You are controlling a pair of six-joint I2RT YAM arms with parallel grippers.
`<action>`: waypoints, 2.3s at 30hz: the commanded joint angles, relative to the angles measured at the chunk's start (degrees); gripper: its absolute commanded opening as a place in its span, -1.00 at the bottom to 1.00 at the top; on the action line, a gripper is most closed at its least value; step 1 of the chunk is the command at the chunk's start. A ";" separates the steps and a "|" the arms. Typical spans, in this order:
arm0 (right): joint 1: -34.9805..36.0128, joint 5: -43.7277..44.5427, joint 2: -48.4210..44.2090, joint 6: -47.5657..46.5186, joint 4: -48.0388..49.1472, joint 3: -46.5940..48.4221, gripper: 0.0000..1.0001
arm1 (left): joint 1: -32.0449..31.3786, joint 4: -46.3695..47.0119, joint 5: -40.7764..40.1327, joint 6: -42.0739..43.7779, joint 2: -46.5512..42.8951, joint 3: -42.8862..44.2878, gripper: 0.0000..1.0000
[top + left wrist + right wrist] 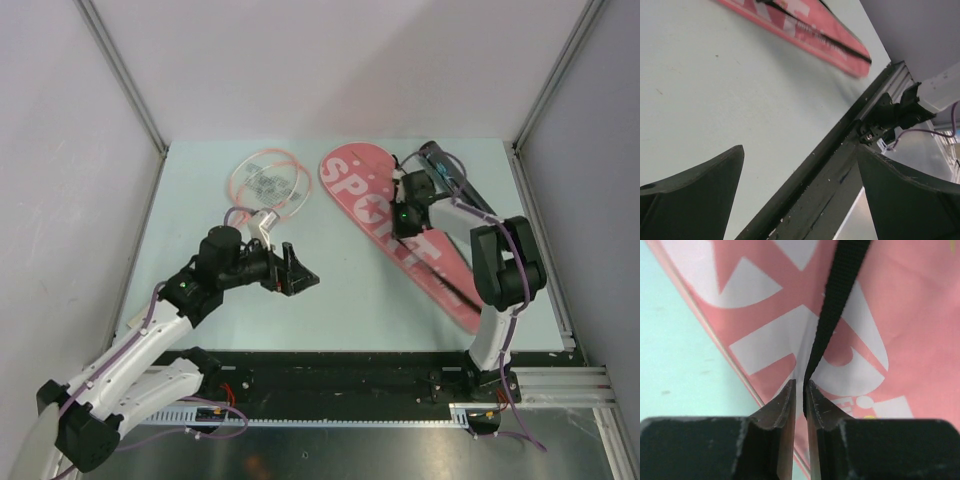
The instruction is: Pack up the badminton gear
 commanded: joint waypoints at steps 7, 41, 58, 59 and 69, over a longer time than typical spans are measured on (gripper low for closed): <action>13.00 -6.04 -5.89 30.70 18.77 -5.18 -0.17 | 0.75 -0.65 -8.45 -1.36 5.16 6.42 1.00; -12.92 -32.97 -18.29 17.19 25.82 -34.81 -0.09 | -16.03 3.83 -11.61 -6.64 50.87 35.25 0.82; 4.64 -20.25 -40.87 47.33 36.79 -36.39 -1.00 | -21.48 5.67 -23.91 -2.33 43.05 29.28 0.85; 5.88 -16.93 -40.88 48.39 37.24 -36.39 -1.00 | -21.48 5.67 -24.43 -2.42 43.14 29.10 0.84; 13.97 -5.82 -43.07 56.39 40.85 -36.48 -1.00 | -21.57 4.71 -34.89 -4.36 39.36 23.21 0.07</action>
